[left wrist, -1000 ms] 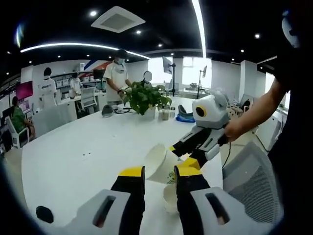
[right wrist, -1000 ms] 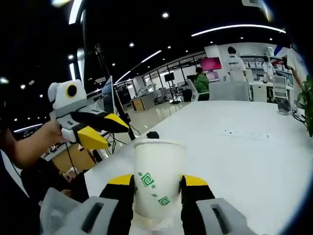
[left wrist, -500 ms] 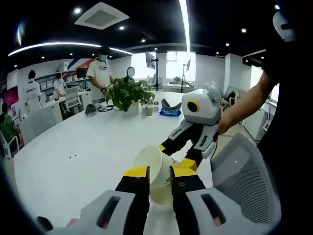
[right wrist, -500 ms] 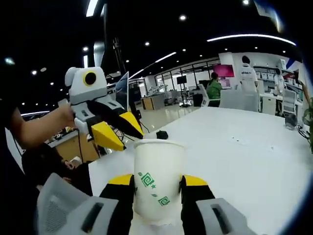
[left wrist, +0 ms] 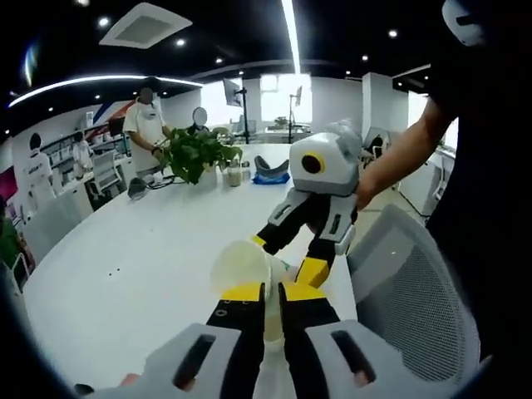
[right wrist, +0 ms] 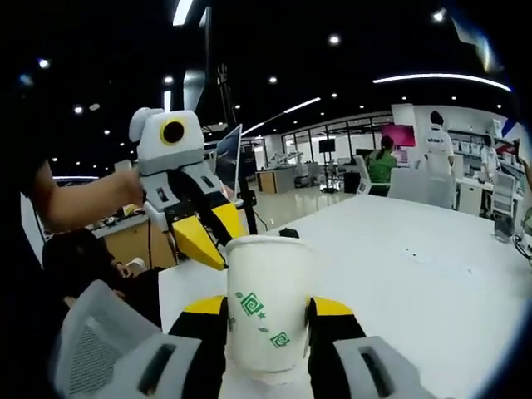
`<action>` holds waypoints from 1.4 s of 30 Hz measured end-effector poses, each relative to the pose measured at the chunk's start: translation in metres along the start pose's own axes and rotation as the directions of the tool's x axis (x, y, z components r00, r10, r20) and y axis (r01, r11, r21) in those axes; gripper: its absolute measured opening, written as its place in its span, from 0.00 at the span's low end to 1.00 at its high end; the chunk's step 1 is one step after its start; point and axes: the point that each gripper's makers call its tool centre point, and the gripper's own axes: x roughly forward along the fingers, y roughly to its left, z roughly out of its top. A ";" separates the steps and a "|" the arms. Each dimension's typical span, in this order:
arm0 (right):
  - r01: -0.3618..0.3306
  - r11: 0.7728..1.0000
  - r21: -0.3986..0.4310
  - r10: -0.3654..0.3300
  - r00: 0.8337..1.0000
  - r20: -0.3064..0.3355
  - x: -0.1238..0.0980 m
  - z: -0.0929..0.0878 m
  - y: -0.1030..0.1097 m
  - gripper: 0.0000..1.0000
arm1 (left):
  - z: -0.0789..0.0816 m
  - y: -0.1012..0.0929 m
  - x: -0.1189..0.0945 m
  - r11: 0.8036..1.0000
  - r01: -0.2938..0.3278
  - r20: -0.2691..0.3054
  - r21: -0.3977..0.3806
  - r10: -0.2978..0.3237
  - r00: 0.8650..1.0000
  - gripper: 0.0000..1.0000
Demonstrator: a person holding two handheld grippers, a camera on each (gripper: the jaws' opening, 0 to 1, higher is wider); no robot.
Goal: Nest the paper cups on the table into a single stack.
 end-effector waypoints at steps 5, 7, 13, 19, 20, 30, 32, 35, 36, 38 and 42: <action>0.010 1.000 0.002 -0.010 1.000 -0.003 0.000 -0.005 -0.002 0.36 | -0.001 -0.009 0.003 0.999 0.029 -0.019 0.031 -0.028 0.999 0.00; 0.019 1.000 0.021 -0.019 1.000 -0.004 0.000 -0.007 -0.003 0.37 | -0.003 -0.009 0.004 0.999 0.022 -0.027 0.041 -0.021 0.999 0.00; 0.048 0.998 0.042 -0.048 0.999 0.002 -0.008 -0.009 -0.009 0.41 | -0.002 -0.008 0.005 0.999 0.013 -0.037 0.044 -0.012 0.999 0.00; 0.066 0.996 0.052 -0.066 0.998 0.003 -0.014 -0.011 -0.011 0.47 | -0.007 -0.007 0.006 0.998 0.016 -0.072 0.065 -0.011 0.997 0.00; 0.070 0.996 0.051 -0.070 0.998 -0.001 -0.015 -0.013 -0.011 0.48 | -0.007 -0.007 0.007 0.998 0.017 -0.076 0.068 -0.012 0.997 0.00; 0.105 0.993 0.062 -0.104 0.994 -0.024 -0.027 -0.026 -0.012 0.60 | -0.016 -0.010 0.013 0.994 0.044 -0.140 0.104 -0.029 0.990 0.00; 0.117 0.991 0.071 -0.116 0.993 -0.023 -0.031 -0.030 -0.014 0.61 | -0.018 -0.010 0.014 0.993 0.045 -0.152 0.112 -0.027 0.988 0.00; 0.134 0.987 0.091 -0.133 0.991 -0.023 -0.038 -0.035 -0.016 0.61 | -0.020 -0.011 0.017 0.991 0.052 -0.173 0.123 -0.030 0.985 0.00; 0.142 0.985 0.097 -0.140 0.990 -0.024 -0.041 -0.037 -0.017 0.61 | -0.021 -0.011 0.017 0.991 0.052 -0.176 0.124 -0.030 0.984 0.00; 0.150 0.983 0.105 -0.148 0.989 -0.024 -0.044 -0.039 -0.018 0.61 | -0.023 -0.012 0.019 0.989 0.060 -0.196 0.137 -0.033 0.980 0.00; 0.167 0.979 0.119 -0.165 0.986 -0.025 -0.051 -0.043 -0.019 0.61 | -0.027 -0.012 0.024 0.987 0.070 -0.217 0.146 -0.037 0.975 0.00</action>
